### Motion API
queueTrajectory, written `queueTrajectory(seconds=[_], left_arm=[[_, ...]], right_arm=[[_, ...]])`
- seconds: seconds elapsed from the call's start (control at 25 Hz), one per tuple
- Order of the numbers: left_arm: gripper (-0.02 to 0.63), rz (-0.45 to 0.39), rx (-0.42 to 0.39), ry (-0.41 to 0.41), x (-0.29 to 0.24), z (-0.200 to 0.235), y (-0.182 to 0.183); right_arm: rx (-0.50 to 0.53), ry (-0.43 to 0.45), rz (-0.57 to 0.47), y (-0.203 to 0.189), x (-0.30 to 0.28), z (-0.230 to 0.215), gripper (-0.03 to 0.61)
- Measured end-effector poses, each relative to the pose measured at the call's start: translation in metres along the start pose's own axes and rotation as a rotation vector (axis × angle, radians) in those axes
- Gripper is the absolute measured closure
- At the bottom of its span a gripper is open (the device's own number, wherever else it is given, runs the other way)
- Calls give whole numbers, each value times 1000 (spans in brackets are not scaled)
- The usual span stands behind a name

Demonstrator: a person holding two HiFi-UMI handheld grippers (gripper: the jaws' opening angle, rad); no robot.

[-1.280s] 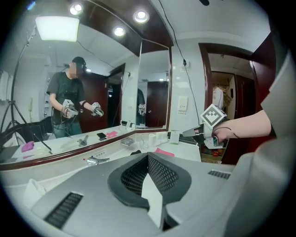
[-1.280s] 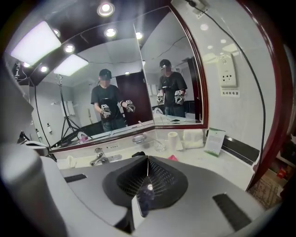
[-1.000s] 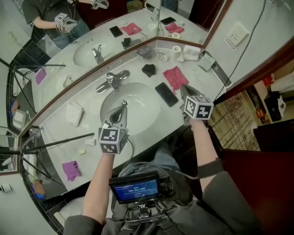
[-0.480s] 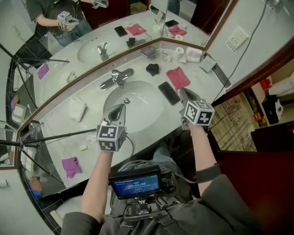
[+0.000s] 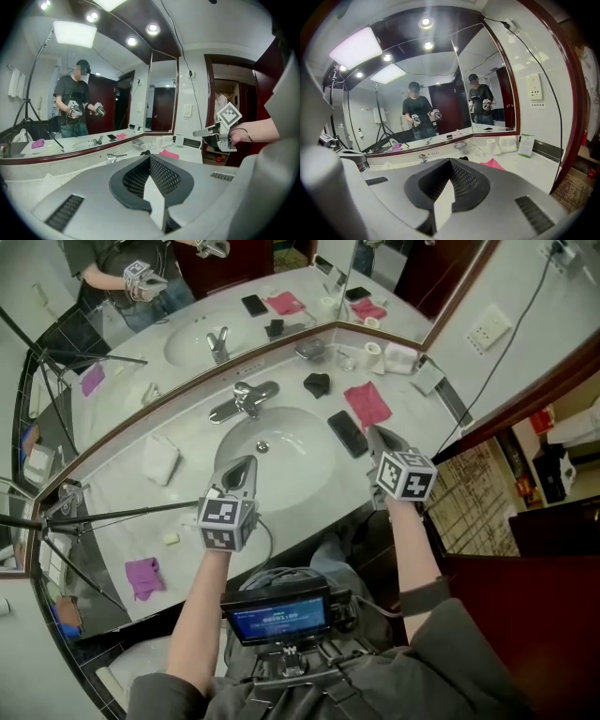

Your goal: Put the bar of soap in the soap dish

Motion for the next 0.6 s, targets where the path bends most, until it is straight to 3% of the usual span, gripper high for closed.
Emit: queueTrajectory(seconds=[0.6], left_arm=[[614, -9, 16, 36, 10, 12, -6]], right_arm=[[2, -8, -7, 2, 2, 1, 565]])
Point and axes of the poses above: the fingertips, and each gripper's own axes: x backward along the fingers, z to its left, y out of its top, the point moved 6 cm from there along x, backward along the fingers, and after that the axes turned 11 degrees about z, right-handed, at the moved point
